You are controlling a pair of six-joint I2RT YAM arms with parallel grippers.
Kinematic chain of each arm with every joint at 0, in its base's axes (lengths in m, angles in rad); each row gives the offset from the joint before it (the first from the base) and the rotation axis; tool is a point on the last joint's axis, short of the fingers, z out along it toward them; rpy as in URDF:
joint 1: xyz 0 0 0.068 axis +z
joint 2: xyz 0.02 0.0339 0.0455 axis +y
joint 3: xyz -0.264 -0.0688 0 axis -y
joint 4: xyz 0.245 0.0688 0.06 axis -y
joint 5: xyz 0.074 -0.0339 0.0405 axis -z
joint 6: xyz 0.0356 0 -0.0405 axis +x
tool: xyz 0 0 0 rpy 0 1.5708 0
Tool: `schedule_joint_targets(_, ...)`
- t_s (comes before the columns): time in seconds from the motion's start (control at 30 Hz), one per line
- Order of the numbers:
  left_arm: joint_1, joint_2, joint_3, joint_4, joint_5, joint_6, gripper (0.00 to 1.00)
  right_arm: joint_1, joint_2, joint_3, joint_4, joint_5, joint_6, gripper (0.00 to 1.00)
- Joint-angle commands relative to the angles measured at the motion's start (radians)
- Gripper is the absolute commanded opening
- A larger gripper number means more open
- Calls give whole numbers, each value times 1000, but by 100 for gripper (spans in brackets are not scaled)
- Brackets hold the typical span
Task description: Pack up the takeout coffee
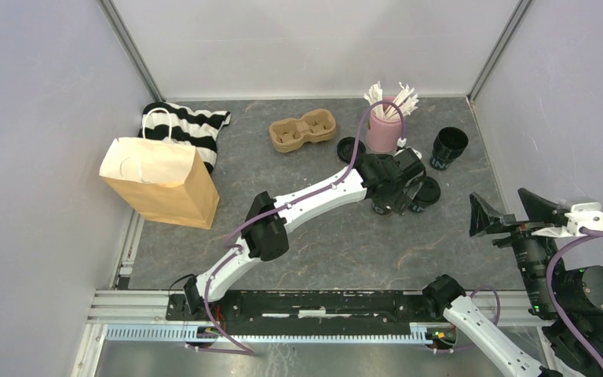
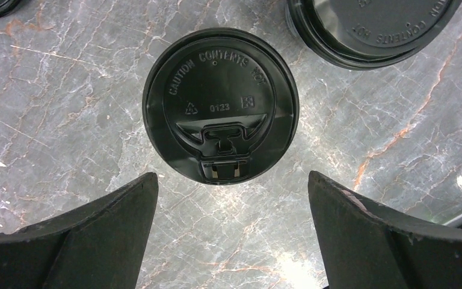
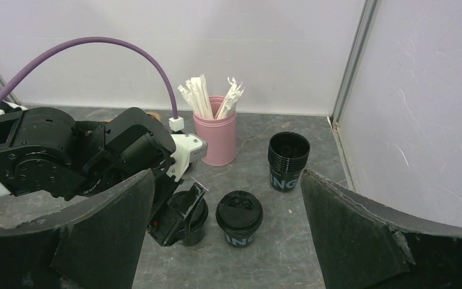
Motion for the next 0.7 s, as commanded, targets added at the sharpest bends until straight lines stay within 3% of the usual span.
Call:
schedule_joint_targets(0.0, -3, -82, 14, 22, 36, 33, 100, 1, 5, -22, 15, -13, 22, 98)
schedule_joint_targets(0.23, 13, -380, -247, 1, -21, -22, 100, 2, 3, -143, 73, -70, 15, 98)
schedule_joint_targets(0.4, 69, -634, -435, -69, -113, -80, 100, 1, 77, -164, 94, -205, 24, 98)
schedule_joint_targets(0.53, 185, -788, -511, -171, -186, -97, 100, 1, 128, -191, 100, -361, 66, 98)
schedule_joint_targets(0.67, 344, -912, -600, -139, -129, -68, 100, 1, 161, -282, 108, -456, 148, 98)
